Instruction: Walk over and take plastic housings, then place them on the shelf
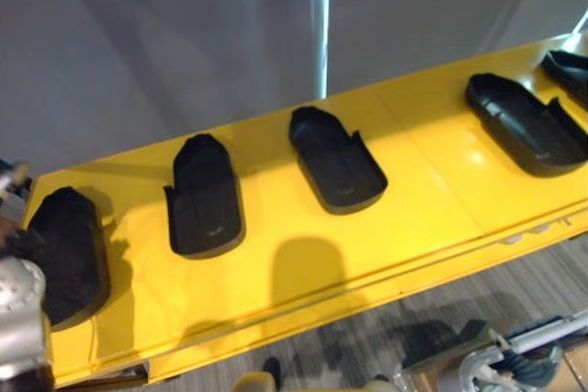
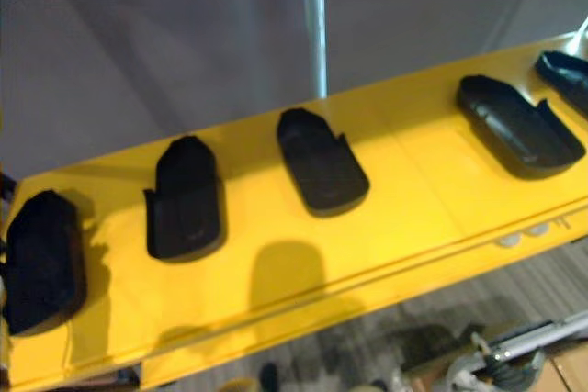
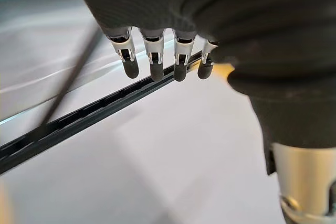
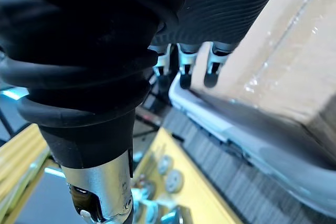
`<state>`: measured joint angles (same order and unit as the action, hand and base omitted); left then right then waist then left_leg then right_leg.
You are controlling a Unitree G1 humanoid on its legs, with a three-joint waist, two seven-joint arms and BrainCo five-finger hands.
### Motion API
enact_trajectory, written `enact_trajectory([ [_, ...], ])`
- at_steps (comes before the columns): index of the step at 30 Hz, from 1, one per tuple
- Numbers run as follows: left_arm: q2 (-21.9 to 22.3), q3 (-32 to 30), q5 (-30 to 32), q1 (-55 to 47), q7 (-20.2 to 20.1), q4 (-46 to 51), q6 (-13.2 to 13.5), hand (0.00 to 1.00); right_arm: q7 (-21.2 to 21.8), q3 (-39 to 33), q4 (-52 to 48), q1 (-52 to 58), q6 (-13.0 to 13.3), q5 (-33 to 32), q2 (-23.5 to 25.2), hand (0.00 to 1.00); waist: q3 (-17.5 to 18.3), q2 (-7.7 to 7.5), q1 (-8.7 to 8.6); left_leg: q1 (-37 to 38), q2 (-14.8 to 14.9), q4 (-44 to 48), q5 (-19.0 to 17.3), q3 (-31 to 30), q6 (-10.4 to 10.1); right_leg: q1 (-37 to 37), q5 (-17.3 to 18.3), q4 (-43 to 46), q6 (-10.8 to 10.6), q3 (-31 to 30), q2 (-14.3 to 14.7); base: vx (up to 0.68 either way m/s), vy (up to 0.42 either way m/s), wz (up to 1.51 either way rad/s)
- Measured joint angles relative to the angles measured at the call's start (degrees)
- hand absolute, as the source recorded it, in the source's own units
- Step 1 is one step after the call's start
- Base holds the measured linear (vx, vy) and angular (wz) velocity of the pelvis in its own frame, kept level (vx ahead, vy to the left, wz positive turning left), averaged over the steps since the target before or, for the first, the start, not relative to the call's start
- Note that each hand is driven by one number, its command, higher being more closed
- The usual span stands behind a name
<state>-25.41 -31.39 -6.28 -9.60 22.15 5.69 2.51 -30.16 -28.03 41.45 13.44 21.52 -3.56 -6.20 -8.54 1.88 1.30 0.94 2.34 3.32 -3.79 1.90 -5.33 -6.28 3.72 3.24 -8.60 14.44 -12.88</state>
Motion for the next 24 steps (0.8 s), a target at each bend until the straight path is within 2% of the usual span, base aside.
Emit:
enact_trajectory([
  [3, 3.91, 2.28, -3.42, -2.88, -5.9, 0.53, 0.32, 0.0, 0.0, -0.12, 0.01, 1.17, -0.75, 0.01, 0.71, 0.0, 0.2, -0.21, 0.46, 0.03, -0.06, -1.19, 0.9, -0.96, -0.18, -0.21, 0.01, 0.01, 0.02, 1.14, 0.08, -0.07, -0.013, 0.17],
  [6, 6.68, 3.4, -8.97, -6.0, -13.54, 2.37, 3.32, 0.0, 0.0, -0.25, 0.08, 1.96, -1.56, 0.08, 1.46, 0.0, 0.56, -0.6, 0.51, 0.59, 0.02, -3.43, 2.71, -1.68, -0.27, -0.47, 0.27, 0.05, 0.45, 1.73, 0.29, -0.07, -0.021, 0.15],
  [9, 7.18, 3.75, -13.04, -7.98, -20.24, 4.53, 5.18, 0.0, 0.01, -0.23, 0.08, 1.93, -1.56, 0.56, 1.56, 0.0, 0.88, -0.45, 0.65, 1.2, 0.01, -5.23, 3.82, -1.72, -0.24, -0.54, 0.29, 0.08, 0.51, 1.88, 0.29, -0.05, -0.007, 0.03],
  [12, 7.45, 5.12, -16.46, -8.6, -24.58, 5.67, 7.2, 0.0, 0.01, -0.13, 0.18, 1.9, -1.59, 1.13, 1.57, 0.0, 1.02, -0.31, 0.85, 1.71, 0.05, -7.12, 5.09, -1.83, -0.22, 0.07, 0.12, 0.23, 0.23, 2.07, 0.32, -0.01, -0.006, 0.04],
  [14, 7.75, 5.28, -18.53, -8.69, -26.48, 5.67, 7.46, 0.0, 0.01, -0.04, 0.21, 1.77, -1.63, 1.26, 1.58, 0.0, 0.99, -0.39, 0.86, 2.04, 0.05, -7.7, 5.56, -1.79, -0.21, 0.14, -0.15, 0.26, -0.04, 2.08, 0.33, 0.0, 0.0, 0.0],
  [20, 7.85, 5.28, -18.6, -10.11, -29.41, 5.66, 8.99, 0.0, 0.02, 0.03, 0.88, 1.4, -1.69, 1.64, 1.62, 0.0, 1.12, -1.47, 0.95, 1.98, 0.05, -7.75, 5.56, -1.87, -0.21, 0.12, -0.16, 0.25, -0.06, 2.36, 0.3, 0.0, 0.0, 0.0],
  [22, 7.87, 5.34, -18.6, -10.73, -30.87, 5.66, 8.95, 0.0, 0.02, 0.03, 1.47, 1.35, -1.67, 1.64, 1.62, 0.0, 1.23, -1.66, 0.96, 1.97, 0.04, -7.77, 5.56, -1.89, -0.21, 0.11, -0.15, 0.25, -0.05, 2.41, 0.29, 0.0, 0.0, 0.0],
  [24, 7.88, 5.51, -18.61, -10.77, -31.52, 5.37, 7.45, 0.0, 0.02, 0.16, 1.88, 1.35, -1.68, 1.64, 1.61, 0.0, 1.27, -1.74, 0.98, 2.04, 0.04, -7.79, 5.61, -1.99, -0.14, 0.05, -0.12, 0.24, 0.0, 2.62, 0.23, -0.03, -0.009, 0.01],
])
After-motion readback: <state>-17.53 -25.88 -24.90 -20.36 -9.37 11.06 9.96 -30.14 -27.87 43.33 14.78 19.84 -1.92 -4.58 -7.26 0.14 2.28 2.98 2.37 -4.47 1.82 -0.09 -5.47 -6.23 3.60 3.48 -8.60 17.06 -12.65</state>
